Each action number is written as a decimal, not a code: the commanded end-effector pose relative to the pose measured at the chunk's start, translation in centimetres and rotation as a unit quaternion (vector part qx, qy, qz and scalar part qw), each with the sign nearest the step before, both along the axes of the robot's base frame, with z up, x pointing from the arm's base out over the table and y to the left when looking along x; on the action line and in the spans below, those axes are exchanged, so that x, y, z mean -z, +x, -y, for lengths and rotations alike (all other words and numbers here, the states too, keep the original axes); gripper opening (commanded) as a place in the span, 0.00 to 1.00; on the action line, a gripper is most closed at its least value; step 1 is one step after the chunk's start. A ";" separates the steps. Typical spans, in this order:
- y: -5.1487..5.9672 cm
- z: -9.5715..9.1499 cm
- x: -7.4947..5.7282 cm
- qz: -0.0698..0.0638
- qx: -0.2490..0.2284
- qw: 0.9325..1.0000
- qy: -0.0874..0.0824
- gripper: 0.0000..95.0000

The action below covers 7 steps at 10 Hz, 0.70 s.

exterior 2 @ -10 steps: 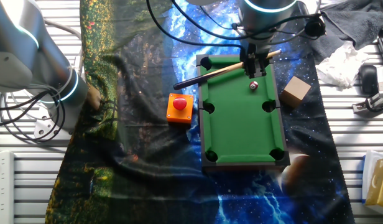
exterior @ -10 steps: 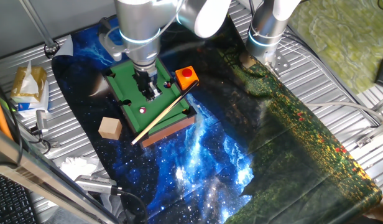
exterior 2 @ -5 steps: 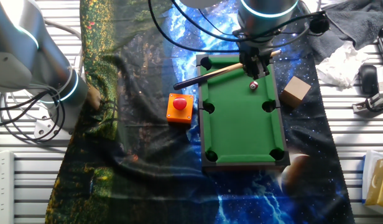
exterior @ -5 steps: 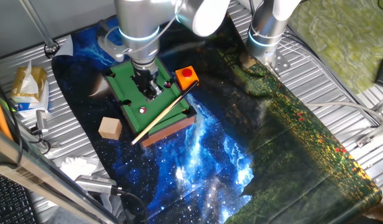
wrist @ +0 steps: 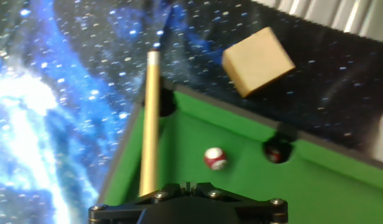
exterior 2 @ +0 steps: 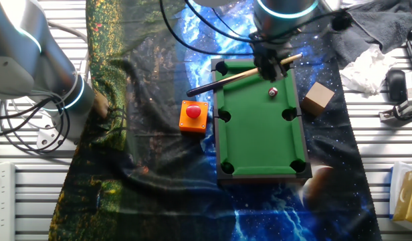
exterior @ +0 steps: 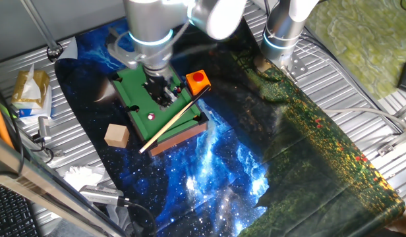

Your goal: Hit the pool ball

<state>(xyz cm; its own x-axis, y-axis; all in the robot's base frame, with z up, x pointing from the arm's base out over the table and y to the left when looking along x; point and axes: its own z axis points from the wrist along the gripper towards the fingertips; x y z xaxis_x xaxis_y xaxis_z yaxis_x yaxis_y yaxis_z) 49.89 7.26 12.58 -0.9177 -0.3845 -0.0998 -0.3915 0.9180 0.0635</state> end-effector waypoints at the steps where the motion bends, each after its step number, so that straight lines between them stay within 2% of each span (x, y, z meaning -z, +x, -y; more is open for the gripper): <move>1: 0.1 -1.9 0.7 -0.001 0.016 1.000 -0.001 0.00; 2: 0.1 -2.4 1.1 0.007 0.013 1.000 0.000 0.20; 4: 0.0 -2.6 1.3 0.006 0.014 1.000 -0.001 0.60; 7: -0.5 -2.6 1.8 0.007 0.009 1.000 0.001 0.60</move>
<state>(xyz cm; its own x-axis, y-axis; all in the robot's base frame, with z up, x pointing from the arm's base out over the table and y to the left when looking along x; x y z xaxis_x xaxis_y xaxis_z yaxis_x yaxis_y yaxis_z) 49.14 9.88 10.99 -0.9215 -0.3713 -0.1136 -0.3797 0.9229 0.0638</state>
